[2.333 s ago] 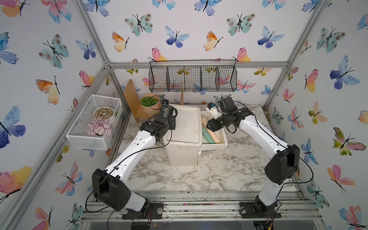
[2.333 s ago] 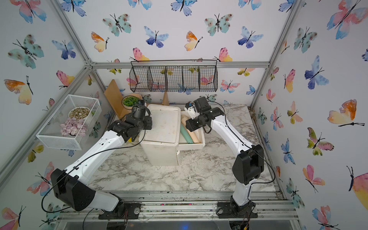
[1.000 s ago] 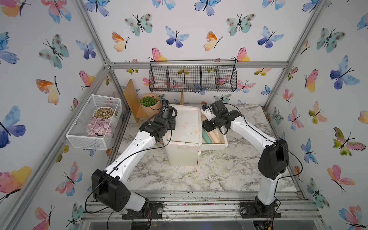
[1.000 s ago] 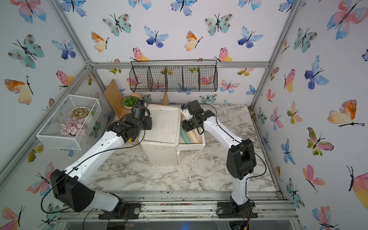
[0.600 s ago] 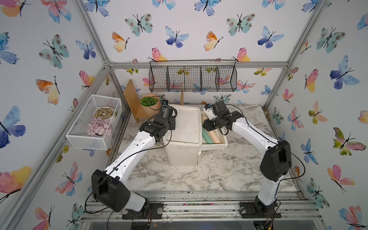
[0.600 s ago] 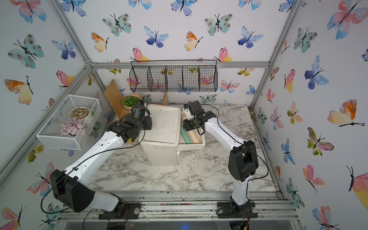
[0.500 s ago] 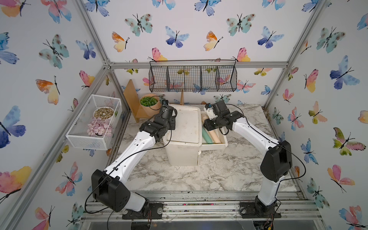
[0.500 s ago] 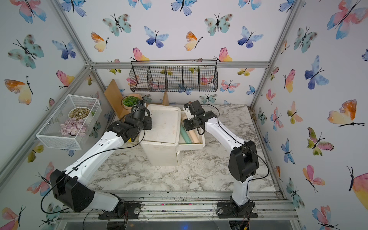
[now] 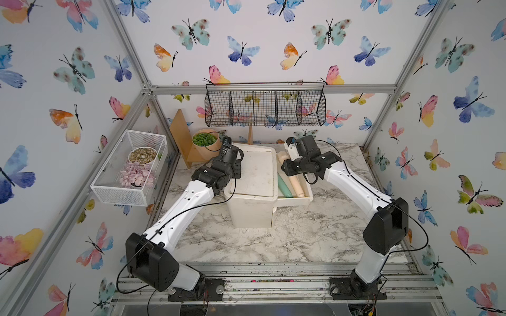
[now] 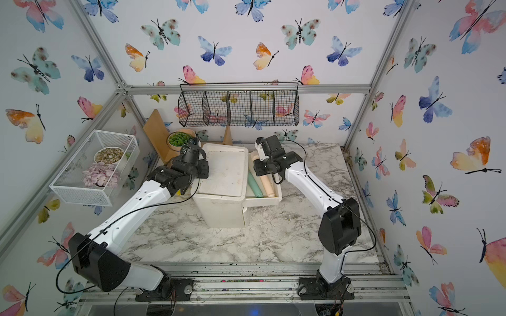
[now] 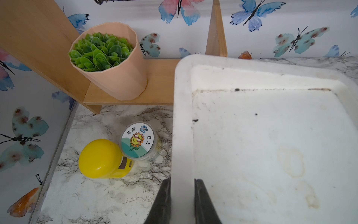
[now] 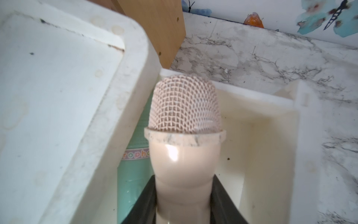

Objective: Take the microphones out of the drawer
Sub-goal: Pick up the microphone from the drawer.

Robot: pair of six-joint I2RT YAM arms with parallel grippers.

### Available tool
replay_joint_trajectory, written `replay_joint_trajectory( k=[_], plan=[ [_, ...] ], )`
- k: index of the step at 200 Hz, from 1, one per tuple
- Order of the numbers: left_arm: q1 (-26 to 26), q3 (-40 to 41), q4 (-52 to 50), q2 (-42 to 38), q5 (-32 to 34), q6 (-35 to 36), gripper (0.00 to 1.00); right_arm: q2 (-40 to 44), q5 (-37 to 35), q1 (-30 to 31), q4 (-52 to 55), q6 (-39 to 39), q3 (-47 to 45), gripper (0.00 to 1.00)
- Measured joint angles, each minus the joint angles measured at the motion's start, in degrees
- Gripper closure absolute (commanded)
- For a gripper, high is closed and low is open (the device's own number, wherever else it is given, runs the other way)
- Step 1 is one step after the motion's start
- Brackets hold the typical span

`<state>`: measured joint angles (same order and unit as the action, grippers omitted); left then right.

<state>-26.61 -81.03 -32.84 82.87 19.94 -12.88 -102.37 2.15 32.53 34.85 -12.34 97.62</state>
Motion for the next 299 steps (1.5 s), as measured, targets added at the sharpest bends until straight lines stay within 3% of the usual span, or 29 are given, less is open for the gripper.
replay_joint_trajectory(
  k=[133,159,176,240,299],
  plan=[
    [0.0,0.0,0.0,0.0,0.0,0.1,0.91,4.1,-7.4,-0.5,-7.8,2.2,9.2,0.76],
    [0.0,0.0,0.0,0.0,0.0,0.1,1.0,5.0,-11.3,-0.8,-7.3,4.5,9.2,0.76],
    [0.0,0.0,0.0,0.0,0.0,0.1,1.0,6.0,-13.7,-1.5,-6.9,6.0,8.7,0.76],
    [0.0,0.1,0.1,-0.1,0.0,0.1,1.0,13.0,-15.6,-10.5,-7.3,6.6,-2.0,0.76],
    [0.0,0.4,0.4,-0.3,0.0,0.1,1.0,14.4,-3.8,-21.4,-11.1,1.8,-19.4,0.77]
  ],
)
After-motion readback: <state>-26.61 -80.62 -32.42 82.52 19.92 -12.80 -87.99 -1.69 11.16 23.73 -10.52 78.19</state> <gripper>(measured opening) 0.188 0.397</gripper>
